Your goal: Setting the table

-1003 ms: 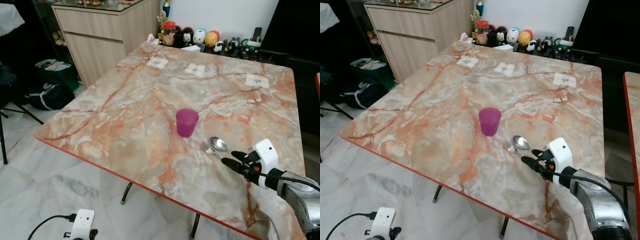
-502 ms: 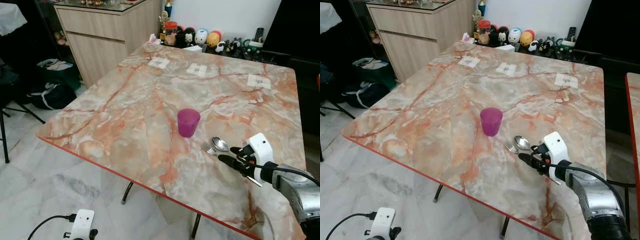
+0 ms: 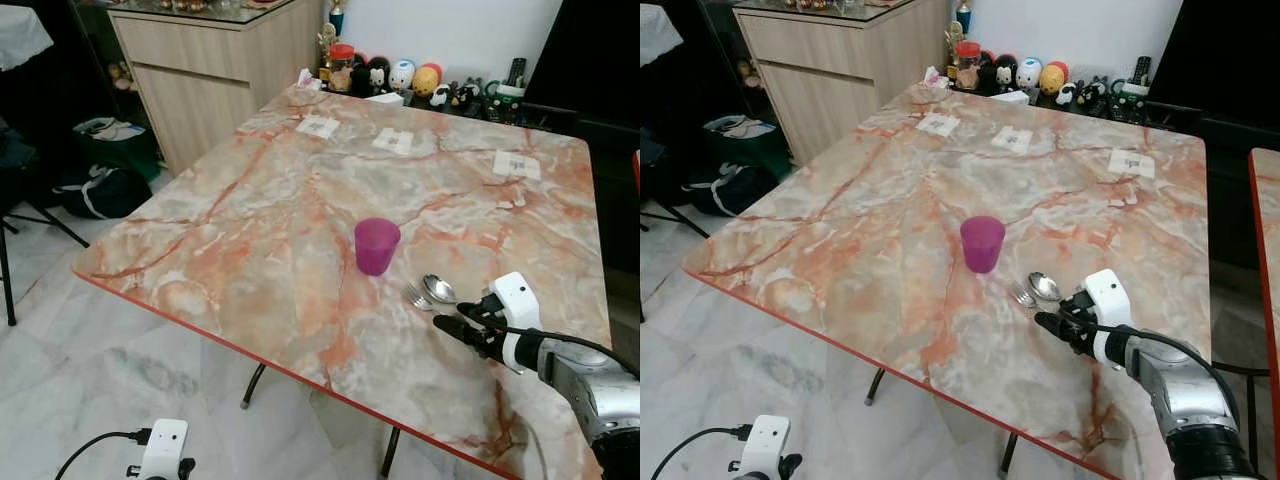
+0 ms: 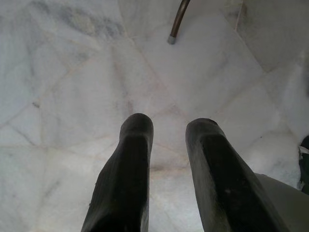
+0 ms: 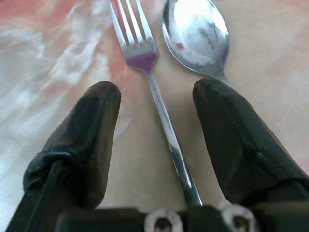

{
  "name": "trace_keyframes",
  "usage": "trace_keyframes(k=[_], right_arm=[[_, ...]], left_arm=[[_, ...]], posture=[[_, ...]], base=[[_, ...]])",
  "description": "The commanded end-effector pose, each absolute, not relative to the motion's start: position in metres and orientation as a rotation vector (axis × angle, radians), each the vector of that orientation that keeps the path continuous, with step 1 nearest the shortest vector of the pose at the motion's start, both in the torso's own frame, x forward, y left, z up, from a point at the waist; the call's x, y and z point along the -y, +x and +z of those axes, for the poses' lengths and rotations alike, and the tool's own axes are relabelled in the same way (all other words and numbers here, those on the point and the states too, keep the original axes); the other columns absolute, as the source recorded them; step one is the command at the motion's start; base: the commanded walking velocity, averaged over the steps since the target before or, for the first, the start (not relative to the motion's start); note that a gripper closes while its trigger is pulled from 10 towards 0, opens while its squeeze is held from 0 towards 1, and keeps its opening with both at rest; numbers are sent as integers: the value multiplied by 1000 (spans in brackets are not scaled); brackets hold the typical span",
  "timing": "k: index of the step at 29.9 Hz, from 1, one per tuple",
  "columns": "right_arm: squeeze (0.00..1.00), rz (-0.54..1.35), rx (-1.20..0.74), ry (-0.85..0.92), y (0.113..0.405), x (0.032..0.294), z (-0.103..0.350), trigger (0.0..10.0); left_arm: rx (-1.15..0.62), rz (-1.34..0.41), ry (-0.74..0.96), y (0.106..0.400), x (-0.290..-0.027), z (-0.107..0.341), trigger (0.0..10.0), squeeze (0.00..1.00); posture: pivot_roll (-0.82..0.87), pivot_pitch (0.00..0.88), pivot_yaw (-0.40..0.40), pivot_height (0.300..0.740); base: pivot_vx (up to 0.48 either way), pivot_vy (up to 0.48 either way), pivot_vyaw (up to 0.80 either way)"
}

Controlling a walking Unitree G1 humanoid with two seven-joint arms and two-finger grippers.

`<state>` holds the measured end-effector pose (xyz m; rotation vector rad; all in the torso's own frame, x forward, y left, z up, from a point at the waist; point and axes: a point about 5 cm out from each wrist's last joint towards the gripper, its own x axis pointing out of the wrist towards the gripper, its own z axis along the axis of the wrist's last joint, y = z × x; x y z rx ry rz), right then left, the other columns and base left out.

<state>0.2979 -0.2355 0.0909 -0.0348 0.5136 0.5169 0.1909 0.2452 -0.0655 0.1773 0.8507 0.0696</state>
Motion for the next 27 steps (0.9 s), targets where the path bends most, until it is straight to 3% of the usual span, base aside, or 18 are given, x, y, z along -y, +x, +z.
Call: trace_keyframes(k=[1,8,9,10,11,12,13,14,15,16,20,21,22,23,24,25,26,27], right_arm=[[0,535,-520,-53,296,236,89,10000],[0,522,-532,-65,296,238,85,10000],[0,506,-540,-88,297,240,84,7490],[0,499,-543,-98,297,241,83,7490],[0,494,-544,-104,297,241,83,2784],[0,487,-550,-104,298,243,82,0],[0,483,-552,-111,298,244,81,0],[0,469,-554,-121,299,245,80,4824],[0,461,-556,-125,300,246,80,4824],[0,467,-555,-122,300,245,80,10000],[0,479,-550,-116,300,244,81,9569],[0,481,-539,-118,301,243,81,1373],[0,481,-535,-118,301,243,81,1373],[0,482,-533,-117,302,242,81,0],[0,484,-531,-117,302,241,81,0],[0,488,-531,-118,303,240,80,5529],[0,491,-536,-115,302,239,79,9373],[0,496,-541,-114,302,239,78,7647]], left_arm=[[-867,86,162,187,-247,-68,10000,0],[-866,88,164,187,-248,-67,10000,0],[-865,88,164,187,-248,-67,10000,0],[-864,88,164,188,-248,-67,10000,0],[-864,88,164,188,-248,-66,10000,0],[-862,88,165,188,-248,-66,10000,0],[-862,88,165,188,-249,-66,10000,0],[-862,88,166,188,-249,-66,10000,0],[-861,87,166,189,-249,-66,10000,0],[-861,87,166,189,-249,-66,10000,0],[-859,86,166,189,-249,-66,10000,0],[-859,86,166,189,-249,-66,10000,0],[-859,86,166,189,-249,-66,10000,0],[-859,87,166,189,-249,-66,10000,0],[-859,87,165,189,-249,-66,10000,0],[-859,88,165,189,-249,-66,10000,0],[-860,88,165,189,-249,-66,10000,0],[-860,88,165,189,-249,-66,10000,0]], posture=[[56,26,-5,740],[57,30,-3,740],[59,31,-3,740],[60,32,-3,740],[60,32,-3,740],[60,32,-3,740],[61,32,-3,740],[62,33,-2,740],[62,32,-2,740],[62,32,-2,740],[64,32,-3,740],[64,33,-3,740],[66,32,-4,740],[66,32,-4,740],[66,32,-4,740],[66,32,-4,740],[66,32,-4,740],[67,32,-5,740]], base=[[0,0,0],[0,0,0],[0,0,0],[0,0,0],[0,0,0],[0,0,0],[0,0,0],[0,0,0],[0,0,0],[0,0,0],[0,0,0],[0,0,0],[0,0,0],[0,0,0],[0,0,0],[0,0,0],[0,0,0],[0,0,0]])
